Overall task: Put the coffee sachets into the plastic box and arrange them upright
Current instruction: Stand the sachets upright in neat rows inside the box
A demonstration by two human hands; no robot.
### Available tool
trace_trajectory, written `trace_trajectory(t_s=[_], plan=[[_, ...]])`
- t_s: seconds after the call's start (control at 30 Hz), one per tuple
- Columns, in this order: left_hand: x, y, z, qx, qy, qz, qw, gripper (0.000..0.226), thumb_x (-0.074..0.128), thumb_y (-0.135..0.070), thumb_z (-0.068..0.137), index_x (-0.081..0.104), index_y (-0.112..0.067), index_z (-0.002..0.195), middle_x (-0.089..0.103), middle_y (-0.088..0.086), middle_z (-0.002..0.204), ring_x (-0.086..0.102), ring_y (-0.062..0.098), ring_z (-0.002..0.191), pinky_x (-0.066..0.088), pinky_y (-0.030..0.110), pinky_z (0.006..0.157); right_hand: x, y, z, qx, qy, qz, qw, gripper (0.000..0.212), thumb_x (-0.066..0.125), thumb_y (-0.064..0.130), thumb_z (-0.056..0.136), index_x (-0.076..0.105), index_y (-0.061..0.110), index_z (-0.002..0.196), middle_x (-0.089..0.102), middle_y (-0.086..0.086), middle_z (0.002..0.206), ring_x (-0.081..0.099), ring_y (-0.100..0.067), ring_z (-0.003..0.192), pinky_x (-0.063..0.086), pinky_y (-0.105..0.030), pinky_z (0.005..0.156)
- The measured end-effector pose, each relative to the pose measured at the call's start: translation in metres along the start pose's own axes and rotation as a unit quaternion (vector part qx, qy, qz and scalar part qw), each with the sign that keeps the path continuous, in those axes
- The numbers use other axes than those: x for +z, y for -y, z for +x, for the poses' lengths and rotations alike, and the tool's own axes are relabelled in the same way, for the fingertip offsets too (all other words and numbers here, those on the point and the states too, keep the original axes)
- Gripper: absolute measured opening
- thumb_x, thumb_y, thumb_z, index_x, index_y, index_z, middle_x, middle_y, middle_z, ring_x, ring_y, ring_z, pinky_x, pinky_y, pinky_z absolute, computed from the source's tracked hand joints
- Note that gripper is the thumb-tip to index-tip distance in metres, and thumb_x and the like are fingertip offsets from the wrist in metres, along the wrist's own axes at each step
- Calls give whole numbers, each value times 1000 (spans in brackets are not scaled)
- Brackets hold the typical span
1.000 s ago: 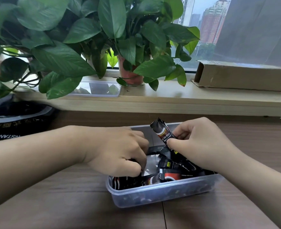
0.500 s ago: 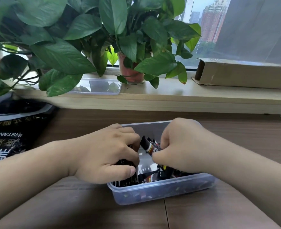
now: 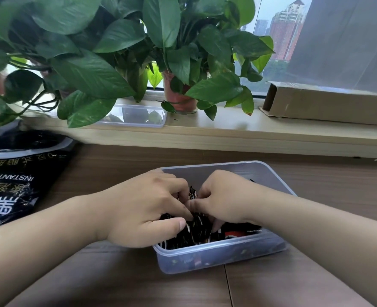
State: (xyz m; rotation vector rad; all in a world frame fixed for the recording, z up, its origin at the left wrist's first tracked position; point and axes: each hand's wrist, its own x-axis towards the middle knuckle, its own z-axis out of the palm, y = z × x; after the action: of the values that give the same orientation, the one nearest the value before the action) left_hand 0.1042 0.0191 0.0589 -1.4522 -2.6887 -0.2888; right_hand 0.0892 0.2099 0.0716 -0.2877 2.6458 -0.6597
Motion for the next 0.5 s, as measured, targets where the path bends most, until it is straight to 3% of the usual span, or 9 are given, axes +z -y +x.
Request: trace_trajectory(t_s=[0.1, 0.2, 0.33, 0.43, 0.5], plan=[[1, -2, -1, -4, -18, -17, 1000, 43, 39, -36, 86, 73, -11, 97, 64, 4, 86, 57, 22, 76, 45, 41, 73, -2, 0, 2, 12, 30, 25, 999, 36, 59, 44, 94, 69, 14, 77, 78, -12, 80, 77, -22, 70, 54, -25, 82], [1, -1, -2, -12, -18, -26, 999, 40, 40, -35, 86, 71, -11, 86, 63, 3, 86, 56, 22, 73, 46, 39, 70, -3, 3, 2, 15, 39, 26, 999, 34, 56, 41, 97, 67, 12, 81, 73, -1, 63, 72, -14, 54, 49, -15, 65], [0, -1, -3, -19, -18, -19, 999, 41, 40, -37, 86, 71, -12, 79, 58, 0, 91, 55, 22, 70, 47, 37, 70, -4, 7, 3, 12, 56, 37, 998, 27, 69, 30, 91, 68, 4, 84, 63, -5, 57, 62, -12, 42, 53, -16, 48], [-1, -3, -2, -21, -19, -24, 999, 38, 40, -36, 85, 66, -11, 74, 57, 2, 87, 50, 21, 67, 46, 38, 68, -3, 11, 3, 10, 31, 7, 999, 27, 77, 35, 83, 70, 9, 80, 74, -7, 69, 68, -13, 54, 54, -19, 61], [-2, -4, -2, -20, -19, -31, 999, 36, 40, -35, 85, 64, -9, 74, 58, 4, 82, 48, 21, 66, 45, 39, 66, -1, 11, 5, 4, 18, 23, 1000, 32, 76, 35, 84, 72, 4, 88, 78, -12, 80, 71, -16, 61, 56, -23, 68]])
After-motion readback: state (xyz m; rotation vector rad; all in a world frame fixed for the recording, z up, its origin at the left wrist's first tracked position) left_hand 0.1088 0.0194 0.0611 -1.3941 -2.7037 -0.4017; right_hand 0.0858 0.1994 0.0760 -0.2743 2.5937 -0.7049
